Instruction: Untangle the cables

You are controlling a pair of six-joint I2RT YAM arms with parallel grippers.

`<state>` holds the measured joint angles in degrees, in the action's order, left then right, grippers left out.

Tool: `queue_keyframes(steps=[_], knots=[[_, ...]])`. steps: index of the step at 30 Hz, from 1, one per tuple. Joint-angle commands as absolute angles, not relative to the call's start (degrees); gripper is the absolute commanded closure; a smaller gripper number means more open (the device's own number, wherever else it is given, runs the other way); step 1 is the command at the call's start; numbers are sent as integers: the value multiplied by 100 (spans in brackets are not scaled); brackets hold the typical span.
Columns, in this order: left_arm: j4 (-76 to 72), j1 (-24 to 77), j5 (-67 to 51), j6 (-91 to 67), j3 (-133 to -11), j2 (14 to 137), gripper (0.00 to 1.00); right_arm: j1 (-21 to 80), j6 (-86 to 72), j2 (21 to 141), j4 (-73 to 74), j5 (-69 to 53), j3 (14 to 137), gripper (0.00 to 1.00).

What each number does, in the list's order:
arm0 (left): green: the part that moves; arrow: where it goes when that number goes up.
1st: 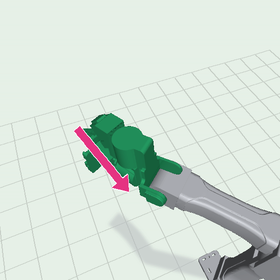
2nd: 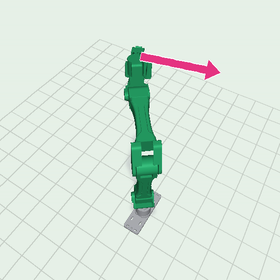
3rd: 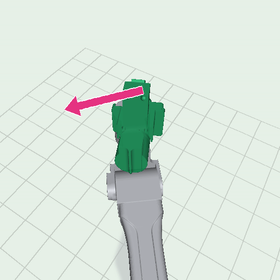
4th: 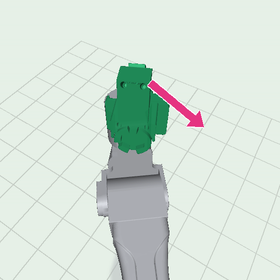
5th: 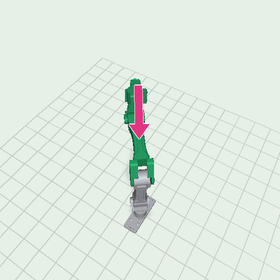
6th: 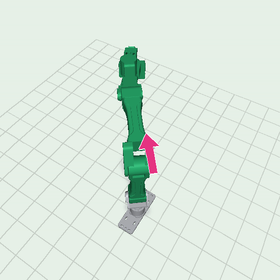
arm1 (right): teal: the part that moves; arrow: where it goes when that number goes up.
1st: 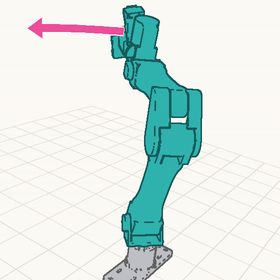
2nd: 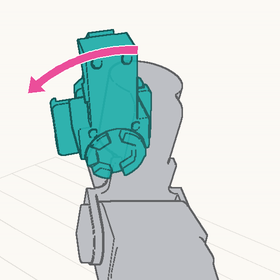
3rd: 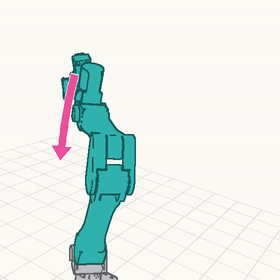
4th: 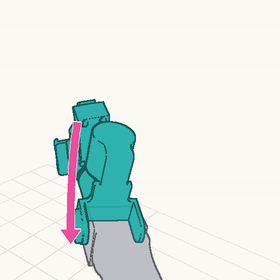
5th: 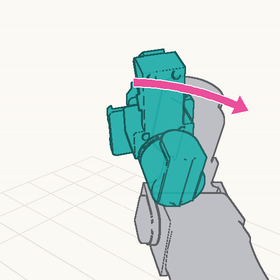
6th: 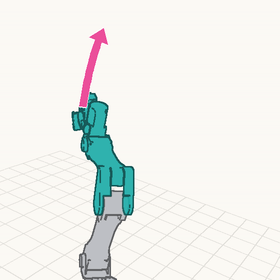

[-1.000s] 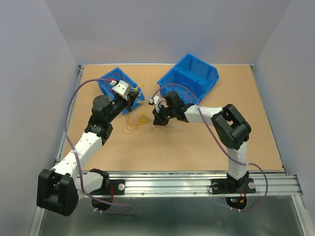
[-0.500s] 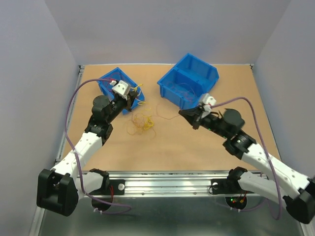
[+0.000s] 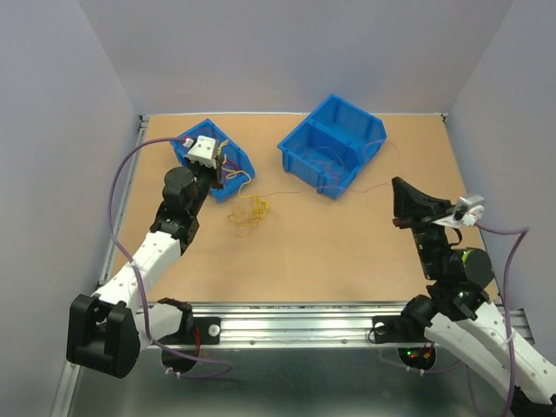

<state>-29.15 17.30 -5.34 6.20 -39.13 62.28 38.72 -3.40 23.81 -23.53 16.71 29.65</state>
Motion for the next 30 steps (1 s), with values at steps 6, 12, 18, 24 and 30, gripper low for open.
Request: queue_keyframes(steps=[6, 12, 18, 24, 30], knots=[[-3480, 1485, 545, 272, -3938, 5731, 100, 3902, -440, 827, -3049, 4886, 2260, 100], [-3638, 1468, 755, 220, -3779, 5449, 100, 3894, -264, 527, -3708, 5545, 1899, 100], [-3674, 1476, 624, 184, -3700, 5335, 100, 3902, -211, 510, -3474, 4821, 1880, 99], [-3937, 1477, -1043, 290, -3480, 5212, 100, 3911, -877, 2711, -1034, 2279, 3485, 98], [-3937, 1485, -1406, 299, -3507, 5326, 100, 3902, -678, 3883, -1396, 2556, 3849, 98]])
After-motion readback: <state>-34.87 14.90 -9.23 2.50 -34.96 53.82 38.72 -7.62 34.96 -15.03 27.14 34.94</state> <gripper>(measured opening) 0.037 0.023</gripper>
